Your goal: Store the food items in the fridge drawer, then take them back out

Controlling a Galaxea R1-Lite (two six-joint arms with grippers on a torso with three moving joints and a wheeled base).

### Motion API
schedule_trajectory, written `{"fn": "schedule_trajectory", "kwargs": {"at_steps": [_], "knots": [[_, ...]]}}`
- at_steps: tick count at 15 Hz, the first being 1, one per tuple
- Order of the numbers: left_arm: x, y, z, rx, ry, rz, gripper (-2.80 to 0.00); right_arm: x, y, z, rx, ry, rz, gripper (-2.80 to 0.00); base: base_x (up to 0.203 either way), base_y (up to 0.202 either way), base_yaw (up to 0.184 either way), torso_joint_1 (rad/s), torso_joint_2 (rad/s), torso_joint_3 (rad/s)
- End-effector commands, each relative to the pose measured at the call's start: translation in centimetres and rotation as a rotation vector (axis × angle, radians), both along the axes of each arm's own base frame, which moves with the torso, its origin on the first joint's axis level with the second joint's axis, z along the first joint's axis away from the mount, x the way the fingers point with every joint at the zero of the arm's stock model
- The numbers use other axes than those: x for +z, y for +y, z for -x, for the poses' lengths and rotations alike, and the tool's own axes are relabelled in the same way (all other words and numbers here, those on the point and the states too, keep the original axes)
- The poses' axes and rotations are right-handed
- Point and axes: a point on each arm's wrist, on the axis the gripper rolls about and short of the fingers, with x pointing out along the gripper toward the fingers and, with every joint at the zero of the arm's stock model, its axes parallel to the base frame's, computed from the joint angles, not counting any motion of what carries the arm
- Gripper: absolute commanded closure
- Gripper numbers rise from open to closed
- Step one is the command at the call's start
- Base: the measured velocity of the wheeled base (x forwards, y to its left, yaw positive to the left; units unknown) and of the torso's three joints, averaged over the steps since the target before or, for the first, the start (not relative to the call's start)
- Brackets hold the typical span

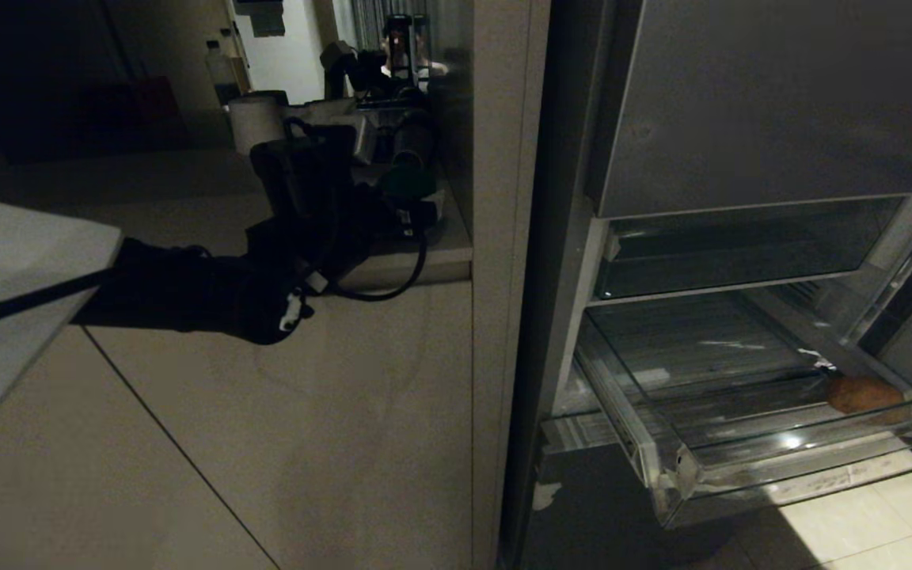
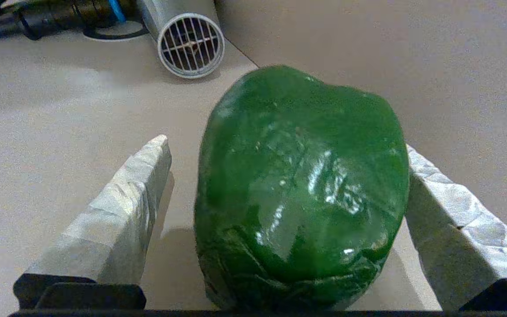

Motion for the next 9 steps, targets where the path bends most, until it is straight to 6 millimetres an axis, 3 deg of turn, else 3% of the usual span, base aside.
{"fn": "schedule_trajectory", "kwargs": {"at_steps": [1, 9], "knots": [[0.03, 0.00, 0.00, 0.001, -0.003, 0.001, -2.80, -0.84, 0.00, -0.26, 0.000, 0.031, -0.001, 0.00, 0.000, 0.000, 0.000, 0.000, 0.00, 0.000], [0.69, 0.17, 0.34, 0.003, -0.019, 0.002, -2.80, -0.84, 0.00, -0.26, -0.001, 0.031, -0.001, 0.00, 0.000, 0.000, 0.000, 0.000, 0.00, 0.000]]}}
